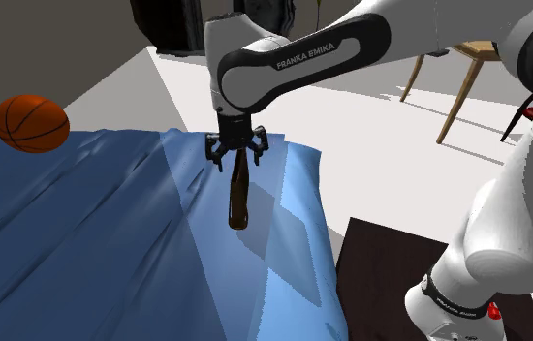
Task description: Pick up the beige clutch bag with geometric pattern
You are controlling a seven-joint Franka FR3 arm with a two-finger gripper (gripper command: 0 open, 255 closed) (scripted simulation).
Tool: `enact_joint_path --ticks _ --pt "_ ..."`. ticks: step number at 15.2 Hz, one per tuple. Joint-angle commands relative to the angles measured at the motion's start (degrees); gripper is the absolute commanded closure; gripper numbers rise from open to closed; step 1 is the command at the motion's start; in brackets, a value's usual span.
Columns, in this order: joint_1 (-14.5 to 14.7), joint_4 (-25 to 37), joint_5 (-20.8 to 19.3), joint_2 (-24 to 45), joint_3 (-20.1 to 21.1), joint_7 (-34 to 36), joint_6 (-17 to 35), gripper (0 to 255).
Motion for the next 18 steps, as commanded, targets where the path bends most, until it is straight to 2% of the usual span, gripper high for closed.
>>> enact_joint_path --ticks 1,3,10,12,13,18 --pt "-0.54 2.61 -0.25 3.87 -0.63 4.79 0.73 0" --pt "-0.87 4.26 -0.29 6.39 -1.3 7.63 1.26 0" --pt "-0.75 0.88 -0.77 8.44 -1.39 7.89 6.66 0" --pt "-0.75 0.88 -0.77 8.44 -1.4 7.89 6.66 0" --pt "-0.78 0.82 -0.76 8.38 -1.41 7.83 6.65 255" --pt "-0.78 0.85 -0.76 8.4 -1.42 7.83 6.65 255"
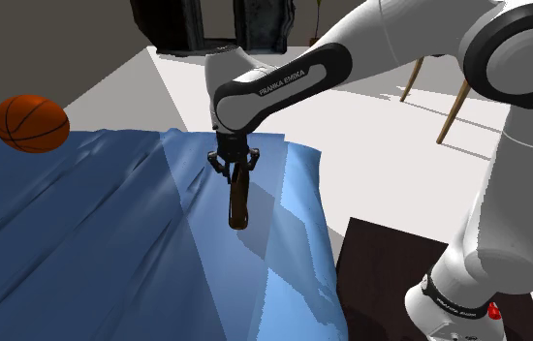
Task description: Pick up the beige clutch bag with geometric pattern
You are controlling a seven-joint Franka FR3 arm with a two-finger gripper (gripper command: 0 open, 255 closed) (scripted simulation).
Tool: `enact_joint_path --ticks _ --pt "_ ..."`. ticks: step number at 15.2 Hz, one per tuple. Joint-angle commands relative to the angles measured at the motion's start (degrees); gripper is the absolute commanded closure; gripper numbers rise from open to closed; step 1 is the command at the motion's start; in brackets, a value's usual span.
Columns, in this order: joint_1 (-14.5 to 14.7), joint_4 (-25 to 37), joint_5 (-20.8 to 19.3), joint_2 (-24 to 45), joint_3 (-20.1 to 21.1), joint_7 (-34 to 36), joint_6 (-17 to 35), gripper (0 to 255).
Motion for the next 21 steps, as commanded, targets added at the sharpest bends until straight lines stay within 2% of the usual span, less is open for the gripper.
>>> enact_joint_path --ticks 1,4,19,21 --pt "0.0 -0.03 0.01 0.03 0.0 0.0 0.01 255" --pt "0.03 0.01 0.0 0.09 0.02 0.06 0.02 255" --pt "-0.11 7.45 0.79 -3.35 0.12 -0.35 -10.78 255" --pt "-0.11 7.54 0.8 -3.37 0.12 -0.36 -10.9 255"
